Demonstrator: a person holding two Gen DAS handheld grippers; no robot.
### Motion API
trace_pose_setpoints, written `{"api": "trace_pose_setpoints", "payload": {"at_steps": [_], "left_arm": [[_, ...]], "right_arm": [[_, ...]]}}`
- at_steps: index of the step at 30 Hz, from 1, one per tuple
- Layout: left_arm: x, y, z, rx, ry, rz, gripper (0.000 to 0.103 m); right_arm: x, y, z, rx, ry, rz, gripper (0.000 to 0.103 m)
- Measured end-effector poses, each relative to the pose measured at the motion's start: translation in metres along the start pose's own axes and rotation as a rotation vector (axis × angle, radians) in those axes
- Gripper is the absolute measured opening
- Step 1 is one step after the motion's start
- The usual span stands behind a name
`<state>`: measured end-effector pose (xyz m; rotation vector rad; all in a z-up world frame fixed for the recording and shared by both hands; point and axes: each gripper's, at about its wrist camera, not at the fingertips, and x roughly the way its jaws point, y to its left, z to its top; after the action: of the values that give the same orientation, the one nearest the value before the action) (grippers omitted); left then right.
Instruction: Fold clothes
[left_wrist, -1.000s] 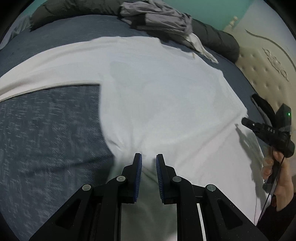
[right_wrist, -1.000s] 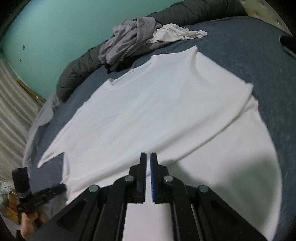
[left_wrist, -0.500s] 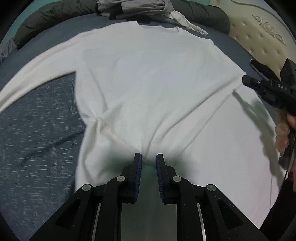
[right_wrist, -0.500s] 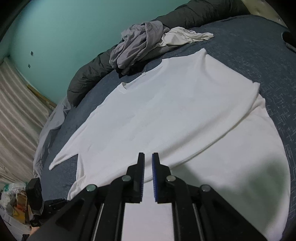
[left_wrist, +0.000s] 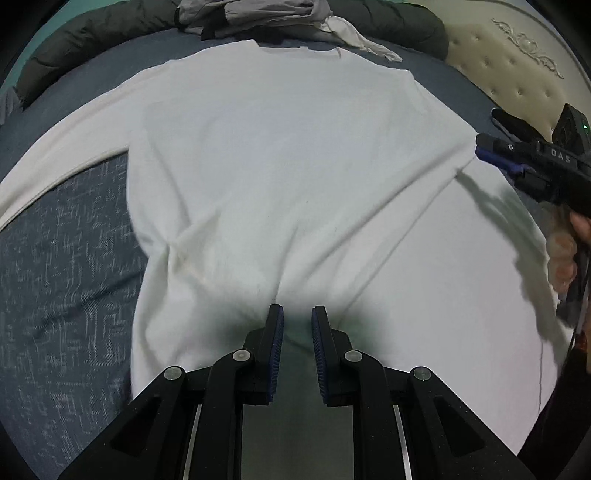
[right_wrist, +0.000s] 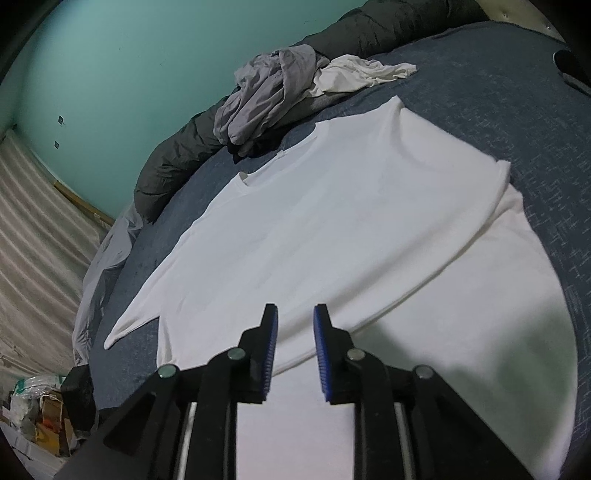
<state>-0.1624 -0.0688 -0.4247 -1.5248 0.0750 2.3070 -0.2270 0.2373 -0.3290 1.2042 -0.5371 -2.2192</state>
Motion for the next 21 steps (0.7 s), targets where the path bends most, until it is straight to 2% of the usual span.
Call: {"api": "trace_pose_setpoints", "payload": {"at_steps": [5,9,11,13,15,21], "left_arm": [[-0.011,0.008,0.003,-0.031,-0.041,-0.013,0.017],[-0.016,0.02,0.016,-0.066,-0.087,-0.005,0.017],[-0.016,0.027,0.024,-0.084,-0.1,-0.002,0.018],[-0.013,0.031,0.033,-0.097,-0.108,-0.011,0.021],[-0.008,0.033,0.04,-0.108,-0.115,-0.035,0.027],[0.005,0.035,0.061,-0.111,-0.11,-0.041,0.028]], "right_arm": [[-0.006,-0.011,0.003,0.014,-0.004,-0.064,0.023],[-0.018,-0.037,0.003,0.138,-0.033,-0.097,0.041],[-0.018,-0.046,0.001,0.186,-0.02,-0.09,0.041],[-0.011,-0.042,-0.002,0.182,0.011,-0.072,0.041],[-0.003,-0.039,-0.005,0.179,0.043,-0.054,0.041],[0.02,-0.035,-0.01,0.186,0.097,-0.034,0.041]]}}
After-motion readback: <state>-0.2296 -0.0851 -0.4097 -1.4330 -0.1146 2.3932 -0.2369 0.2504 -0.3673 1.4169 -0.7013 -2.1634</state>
